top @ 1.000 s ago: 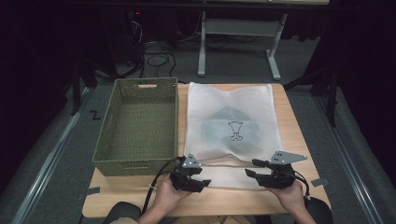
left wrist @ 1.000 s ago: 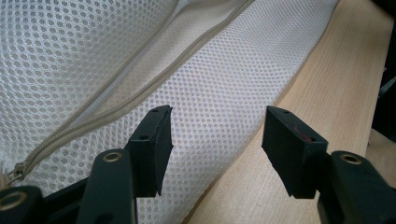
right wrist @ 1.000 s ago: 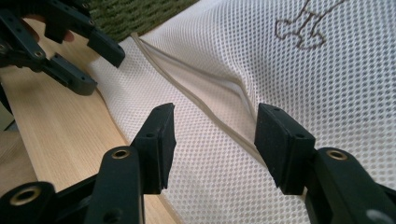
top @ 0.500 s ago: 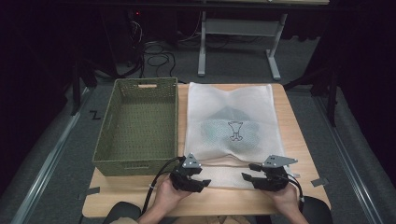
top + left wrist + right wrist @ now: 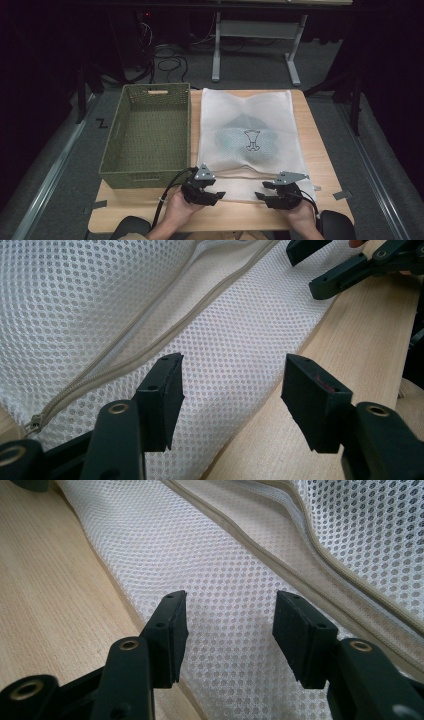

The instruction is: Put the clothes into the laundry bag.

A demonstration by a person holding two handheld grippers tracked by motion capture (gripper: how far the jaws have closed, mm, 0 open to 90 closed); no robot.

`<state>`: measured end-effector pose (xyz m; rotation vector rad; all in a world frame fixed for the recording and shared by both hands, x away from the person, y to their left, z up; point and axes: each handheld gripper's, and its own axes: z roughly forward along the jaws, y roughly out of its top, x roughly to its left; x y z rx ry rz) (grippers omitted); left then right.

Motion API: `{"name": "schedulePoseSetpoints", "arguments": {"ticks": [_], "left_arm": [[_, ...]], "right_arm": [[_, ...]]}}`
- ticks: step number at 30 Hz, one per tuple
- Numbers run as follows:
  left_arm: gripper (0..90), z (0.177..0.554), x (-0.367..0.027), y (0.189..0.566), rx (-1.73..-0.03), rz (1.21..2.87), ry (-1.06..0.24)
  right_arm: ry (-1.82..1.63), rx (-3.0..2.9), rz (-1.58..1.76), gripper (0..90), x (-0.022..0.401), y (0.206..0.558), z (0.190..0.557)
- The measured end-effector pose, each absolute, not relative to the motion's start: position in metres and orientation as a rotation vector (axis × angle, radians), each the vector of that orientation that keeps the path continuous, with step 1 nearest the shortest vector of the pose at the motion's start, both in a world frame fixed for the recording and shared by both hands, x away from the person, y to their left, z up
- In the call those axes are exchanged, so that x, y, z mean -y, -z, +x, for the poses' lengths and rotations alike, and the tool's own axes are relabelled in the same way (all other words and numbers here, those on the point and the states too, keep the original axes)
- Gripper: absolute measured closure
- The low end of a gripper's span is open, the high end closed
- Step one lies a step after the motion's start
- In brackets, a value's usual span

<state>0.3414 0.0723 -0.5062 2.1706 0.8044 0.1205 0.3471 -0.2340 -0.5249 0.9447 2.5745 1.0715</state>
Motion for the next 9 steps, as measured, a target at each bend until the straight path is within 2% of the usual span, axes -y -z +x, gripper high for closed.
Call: {"name": "schedulePoseSetpoints", "arguments": {"ticks": [9], "left_arm": [[41.7, 0.3407, -0.0691, 0.5074, -0.804, 2.177, -0.109]], "right_arm": [[-1.083, -2.572, 0.941, 48.1, 0.2352, 0.5252, 0.3471]]}}
